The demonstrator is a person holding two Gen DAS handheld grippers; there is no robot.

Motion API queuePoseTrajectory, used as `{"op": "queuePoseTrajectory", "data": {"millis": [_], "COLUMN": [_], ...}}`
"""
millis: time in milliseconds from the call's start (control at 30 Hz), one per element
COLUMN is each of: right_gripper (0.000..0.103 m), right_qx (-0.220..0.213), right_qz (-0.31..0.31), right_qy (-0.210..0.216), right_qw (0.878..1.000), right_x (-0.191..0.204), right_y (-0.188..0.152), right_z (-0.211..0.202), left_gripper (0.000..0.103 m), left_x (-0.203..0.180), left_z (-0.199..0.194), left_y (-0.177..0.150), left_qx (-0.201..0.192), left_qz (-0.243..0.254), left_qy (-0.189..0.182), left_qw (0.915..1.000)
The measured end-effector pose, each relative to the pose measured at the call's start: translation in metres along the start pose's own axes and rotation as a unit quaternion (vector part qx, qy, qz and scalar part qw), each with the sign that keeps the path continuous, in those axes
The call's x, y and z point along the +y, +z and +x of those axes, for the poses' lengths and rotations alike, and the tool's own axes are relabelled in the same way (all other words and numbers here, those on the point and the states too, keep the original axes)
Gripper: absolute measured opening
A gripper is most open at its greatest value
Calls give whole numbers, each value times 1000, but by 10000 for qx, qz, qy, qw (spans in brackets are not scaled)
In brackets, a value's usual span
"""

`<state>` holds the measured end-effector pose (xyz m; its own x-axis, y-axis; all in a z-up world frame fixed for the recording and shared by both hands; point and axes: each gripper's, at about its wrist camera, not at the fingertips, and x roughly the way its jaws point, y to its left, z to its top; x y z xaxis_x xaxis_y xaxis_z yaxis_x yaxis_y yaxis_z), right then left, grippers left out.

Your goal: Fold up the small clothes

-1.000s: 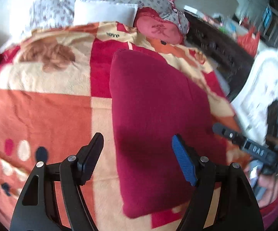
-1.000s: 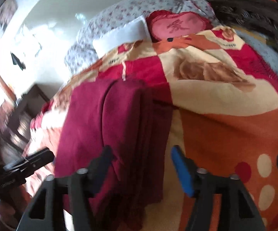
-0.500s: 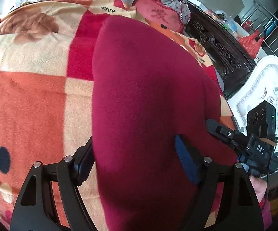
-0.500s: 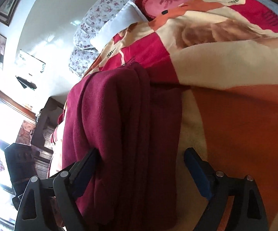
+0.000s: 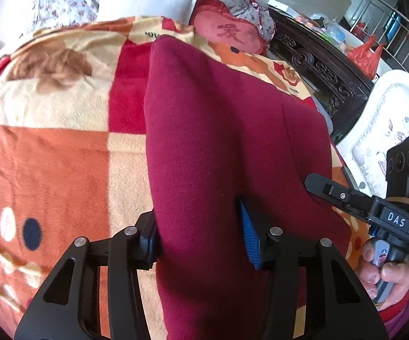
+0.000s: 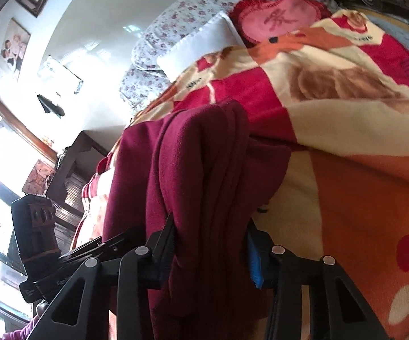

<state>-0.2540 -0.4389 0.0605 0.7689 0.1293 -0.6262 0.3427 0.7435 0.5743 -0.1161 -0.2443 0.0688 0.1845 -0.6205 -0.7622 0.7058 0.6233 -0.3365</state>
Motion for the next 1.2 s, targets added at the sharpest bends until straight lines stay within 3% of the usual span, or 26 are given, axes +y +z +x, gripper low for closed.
{"op": "queuePoseTrajectory", "data": {"millis": [267,467,567,667,767,833,933,1067,1200], "right_gripper": [41,41,42,51,55,55,50,42,42], "right_qx": [184,509,736,1016,732,434,230,486,906], "right_qz": [-39,-225,-273,-282,-240,-493,-1068,-1894,-2364], "right_qy": [293,538,404,-206,-430,-569,-248,-24,-556], "right_qw": [9994,9970,9961,9942,9961,9962,9937,9807,9658], "right_x": [39,72,77,70,68,80,114,154,147], "right_y": [-22,-55,-72,-84,-86,-82,-78,-90,-111], "right_z": [-13,3,20,34,14,-6,-19,-3,24], "left_gripper": [46,46,46,47,50,51,51,54,54], "left_x": [11,39,53,64,67,65,62,61,61], "left_z": [-55,-91,-89,-72,-81,-90,-102,-103,-95], "left_y": [-15,-52,-72,-89,-94,-93,-91,-88,-91], "left_qx": [-57,3,183,503,351,233,-58,-100,6], "left_qz": [48,-142,-261,-408,-455,-363,-229,-186,-103], "left_qy": [130,438,563,735,783,1011,1271,1313,1406], "left_qw": [9999,9989,9979,9952,9953,9939,9916,9911,9900]}}
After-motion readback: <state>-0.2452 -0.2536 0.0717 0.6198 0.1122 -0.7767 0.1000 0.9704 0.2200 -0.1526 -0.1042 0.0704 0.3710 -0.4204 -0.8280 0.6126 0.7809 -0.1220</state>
